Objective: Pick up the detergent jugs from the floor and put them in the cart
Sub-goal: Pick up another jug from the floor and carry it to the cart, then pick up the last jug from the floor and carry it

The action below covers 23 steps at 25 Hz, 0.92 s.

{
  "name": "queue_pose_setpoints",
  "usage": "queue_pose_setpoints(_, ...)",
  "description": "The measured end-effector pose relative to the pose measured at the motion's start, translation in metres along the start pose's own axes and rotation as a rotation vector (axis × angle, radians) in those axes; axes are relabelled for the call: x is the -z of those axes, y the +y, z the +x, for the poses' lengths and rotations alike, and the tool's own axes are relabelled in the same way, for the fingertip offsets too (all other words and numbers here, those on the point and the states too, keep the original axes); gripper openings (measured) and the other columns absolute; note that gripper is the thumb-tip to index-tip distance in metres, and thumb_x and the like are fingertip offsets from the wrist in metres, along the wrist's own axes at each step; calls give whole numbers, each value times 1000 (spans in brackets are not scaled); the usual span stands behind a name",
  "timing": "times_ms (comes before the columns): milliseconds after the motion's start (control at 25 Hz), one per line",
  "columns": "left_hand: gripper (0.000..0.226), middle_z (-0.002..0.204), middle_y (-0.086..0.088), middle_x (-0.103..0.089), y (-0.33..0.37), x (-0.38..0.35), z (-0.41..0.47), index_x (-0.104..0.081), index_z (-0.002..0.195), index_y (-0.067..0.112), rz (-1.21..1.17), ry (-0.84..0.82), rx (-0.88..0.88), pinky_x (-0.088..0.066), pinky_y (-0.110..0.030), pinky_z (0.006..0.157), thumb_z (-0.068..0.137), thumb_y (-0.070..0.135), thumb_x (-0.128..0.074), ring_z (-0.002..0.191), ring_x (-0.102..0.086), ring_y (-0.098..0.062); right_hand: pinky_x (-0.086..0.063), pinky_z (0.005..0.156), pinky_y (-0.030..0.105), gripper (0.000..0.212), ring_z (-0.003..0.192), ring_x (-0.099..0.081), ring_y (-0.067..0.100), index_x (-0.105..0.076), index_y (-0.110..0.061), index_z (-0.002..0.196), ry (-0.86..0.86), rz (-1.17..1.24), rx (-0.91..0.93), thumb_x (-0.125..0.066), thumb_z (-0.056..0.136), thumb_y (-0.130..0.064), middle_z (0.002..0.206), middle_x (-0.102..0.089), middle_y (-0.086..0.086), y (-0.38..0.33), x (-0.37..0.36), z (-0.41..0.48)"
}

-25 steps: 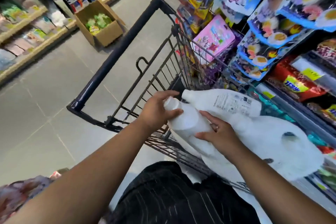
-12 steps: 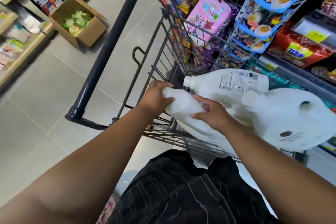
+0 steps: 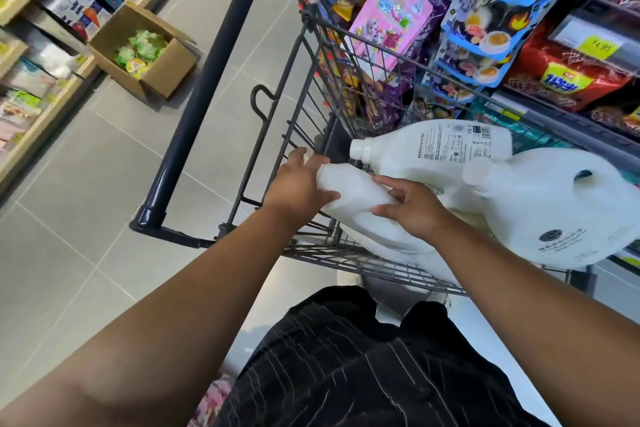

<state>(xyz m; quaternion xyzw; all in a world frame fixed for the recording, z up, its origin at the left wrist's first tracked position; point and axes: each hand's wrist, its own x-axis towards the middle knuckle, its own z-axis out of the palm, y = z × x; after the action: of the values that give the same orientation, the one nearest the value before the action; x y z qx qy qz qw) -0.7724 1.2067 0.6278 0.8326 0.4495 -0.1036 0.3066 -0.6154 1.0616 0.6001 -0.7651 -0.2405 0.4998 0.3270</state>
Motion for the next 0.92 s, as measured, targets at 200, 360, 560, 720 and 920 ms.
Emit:
queue_pose_setpoints(200,66,152,-9,-37,12,2,-18,-48,139,26,-15,126,-17,-26,-42,115,81,43,-75,140,-31,-31,-50,87,27,53,81,-57,8,-59,-24,129,188,204,58,-74,82,-5,103,-61,-3,-25,12,-20)
queue_pose_setpoints(360,64,137,-7,-52,33,8,-34,-50,136,22,-35,205,-168,-32,-38,111,80,41,-75,131,-41,-27,-48,72,19,48,87,-60,10,-60,-28,123,281,258,101,-74,82,-8,109,-60,-5,-23,43,-58)
queue_pose_setpoints(560,67,137,-1,-53,96,1,-43,-49,138,22,-119,95,-398,-34,-21,97,79,37,-79,126,-49,-19,-50,69,21,46,87,-62,14,-61,-29,120,407,323,130,-75,82,-7,108,-64,0,2,96,-127)
queue_pose_setpoints(720,70,137,8,-50,182,-29,-65,-46,141,21,-169,20,-588,-27,-11,99,80,33,-79,126,-45,-8,-51,64,13,44,84,-61,13,-62,-25,120,592,412,95,-74,82,-5,113,-62,2,48,148,-206)
queue_pose_setpoints(920,70,144,5,-48,290,-96,-125,-43,142,28,-125,-135,-785,-34,-11,96,81,35,-77,126,-47,-11,-52,61,12,46,87,-64,10,-61,-28,124,820,438,54,-75,83,-12,115,-62,-7,136,205,-322)
